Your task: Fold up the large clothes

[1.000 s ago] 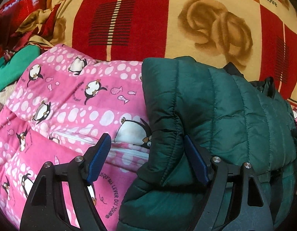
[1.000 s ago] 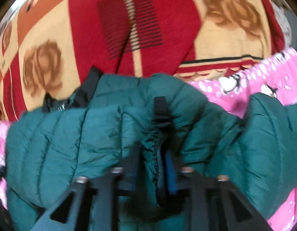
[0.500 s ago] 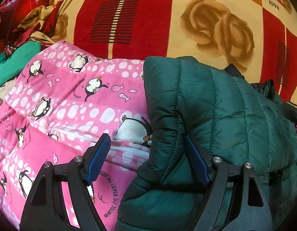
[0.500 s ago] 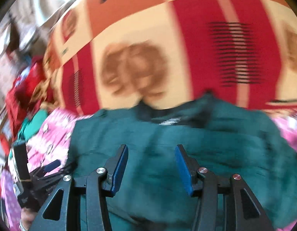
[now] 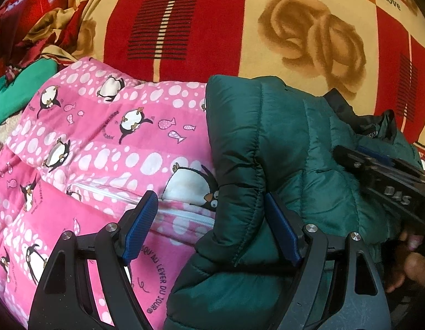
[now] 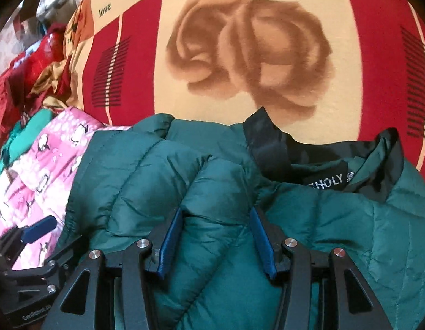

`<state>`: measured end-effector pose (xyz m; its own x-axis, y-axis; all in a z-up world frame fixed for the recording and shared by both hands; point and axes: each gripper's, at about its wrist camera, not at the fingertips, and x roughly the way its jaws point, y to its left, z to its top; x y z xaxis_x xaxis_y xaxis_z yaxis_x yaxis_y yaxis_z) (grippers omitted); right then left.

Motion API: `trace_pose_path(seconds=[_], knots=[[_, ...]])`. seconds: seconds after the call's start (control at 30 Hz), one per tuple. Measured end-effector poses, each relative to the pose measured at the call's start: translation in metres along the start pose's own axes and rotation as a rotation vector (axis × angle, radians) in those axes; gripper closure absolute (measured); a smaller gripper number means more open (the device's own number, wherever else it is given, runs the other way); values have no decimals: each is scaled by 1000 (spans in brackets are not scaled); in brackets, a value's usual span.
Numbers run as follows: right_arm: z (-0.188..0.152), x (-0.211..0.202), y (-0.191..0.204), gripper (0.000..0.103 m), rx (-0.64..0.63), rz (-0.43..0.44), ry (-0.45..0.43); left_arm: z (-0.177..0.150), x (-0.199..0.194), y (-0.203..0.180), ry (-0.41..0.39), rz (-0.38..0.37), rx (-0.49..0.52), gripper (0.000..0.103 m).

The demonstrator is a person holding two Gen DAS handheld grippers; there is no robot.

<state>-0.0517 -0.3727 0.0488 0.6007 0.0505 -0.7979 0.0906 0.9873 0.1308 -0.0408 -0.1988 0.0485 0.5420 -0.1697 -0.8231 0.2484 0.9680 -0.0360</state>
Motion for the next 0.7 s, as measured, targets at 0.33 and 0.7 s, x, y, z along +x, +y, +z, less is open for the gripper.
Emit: trace_pose_path(seconds=[0.33,0.7], knots=[[-28,-78,-30,55,-5,-33,-50,-2,-2,0,-7,6,1,23],[-70,-77,-105,54,159,-93,0,-4,-3,-7,-24,37,26,22]])
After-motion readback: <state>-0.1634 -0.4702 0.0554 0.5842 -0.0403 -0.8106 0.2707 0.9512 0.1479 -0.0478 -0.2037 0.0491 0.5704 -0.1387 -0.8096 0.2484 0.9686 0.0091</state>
